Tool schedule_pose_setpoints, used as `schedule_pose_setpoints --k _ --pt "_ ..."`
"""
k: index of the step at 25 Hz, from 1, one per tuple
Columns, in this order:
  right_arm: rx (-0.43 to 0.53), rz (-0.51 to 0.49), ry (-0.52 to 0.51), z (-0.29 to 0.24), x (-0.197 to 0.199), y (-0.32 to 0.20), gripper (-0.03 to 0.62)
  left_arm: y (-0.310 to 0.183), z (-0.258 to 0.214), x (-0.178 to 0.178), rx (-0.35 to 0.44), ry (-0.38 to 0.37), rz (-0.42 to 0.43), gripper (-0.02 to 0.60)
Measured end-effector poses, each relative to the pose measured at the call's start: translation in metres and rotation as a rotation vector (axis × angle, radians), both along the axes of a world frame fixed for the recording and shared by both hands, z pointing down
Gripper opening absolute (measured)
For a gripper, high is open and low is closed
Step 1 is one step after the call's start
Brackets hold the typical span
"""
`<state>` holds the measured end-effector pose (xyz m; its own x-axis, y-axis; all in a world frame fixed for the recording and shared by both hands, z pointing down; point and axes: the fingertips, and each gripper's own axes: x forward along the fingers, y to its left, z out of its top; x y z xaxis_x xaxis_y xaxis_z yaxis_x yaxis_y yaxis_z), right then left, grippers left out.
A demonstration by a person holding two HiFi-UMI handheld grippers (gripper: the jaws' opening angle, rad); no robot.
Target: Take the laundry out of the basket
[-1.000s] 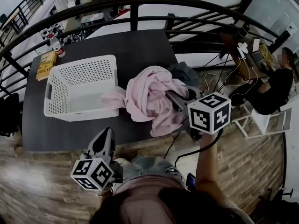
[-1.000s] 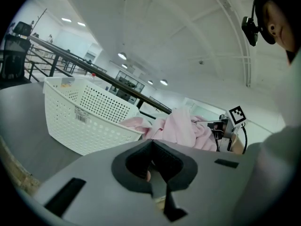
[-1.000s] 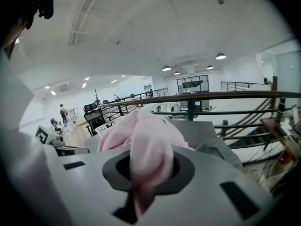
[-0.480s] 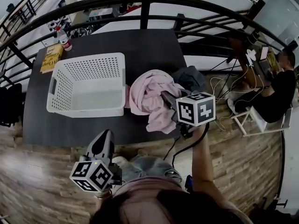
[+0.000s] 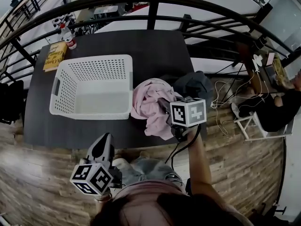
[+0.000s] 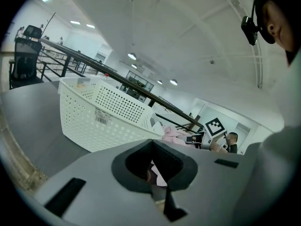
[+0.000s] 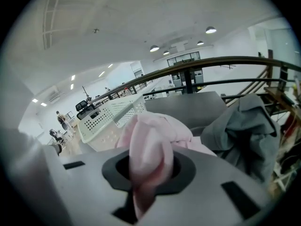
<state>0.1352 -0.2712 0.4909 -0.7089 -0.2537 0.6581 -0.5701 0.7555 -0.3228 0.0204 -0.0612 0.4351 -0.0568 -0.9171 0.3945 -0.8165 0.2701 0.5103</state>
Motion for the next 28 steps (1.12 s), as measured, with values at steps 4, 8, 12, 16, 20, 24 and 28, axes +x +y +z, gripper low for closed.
schedule_pose_setpoints --k 4,8,12,16,20,24,28 --pt "-0.01 0.016 0.033 0.016 -0.004 -0.001 0.058 -0.003 0.001 -0.007 0.001 0.001 0.01 -0.003" --pt "-0.023 0.025 0.059 0.031 -0.004 -0.001 0.061 -0.008 0.0 -0.012 0.005 0.001 0.025 -0.003" --pt "-0.009 0.043 0.072 0.035 -0.005 0.001 0.071 -0.007 -0.003 -0.019 0.013 0.003 0.04 -0.003" --pt "0.002 0.051 0.102 0.038 -0.007 0.003 0.102 -0.008 -0.007 -0.028 0.025 0.0 0.059 -0.003" --pt "0.024 0.077 0.135 0.033 -0.006 0.004 0.164 -0.006 -0.012 -0.039 0.037 -0.004 0.078 -0.003" --pt "0.066 0.112 0.181 0.028 -0.002 0.007 0.176 -0.004 -0.019 -0.05 0.049 -0.01 0.104 -0.003" --pt "0.081 0.157 0.185 0.021 0.001 0.012 0.178 -0.003 -0.026 -0.061 0.066 -0.019 0.132 -0.003"
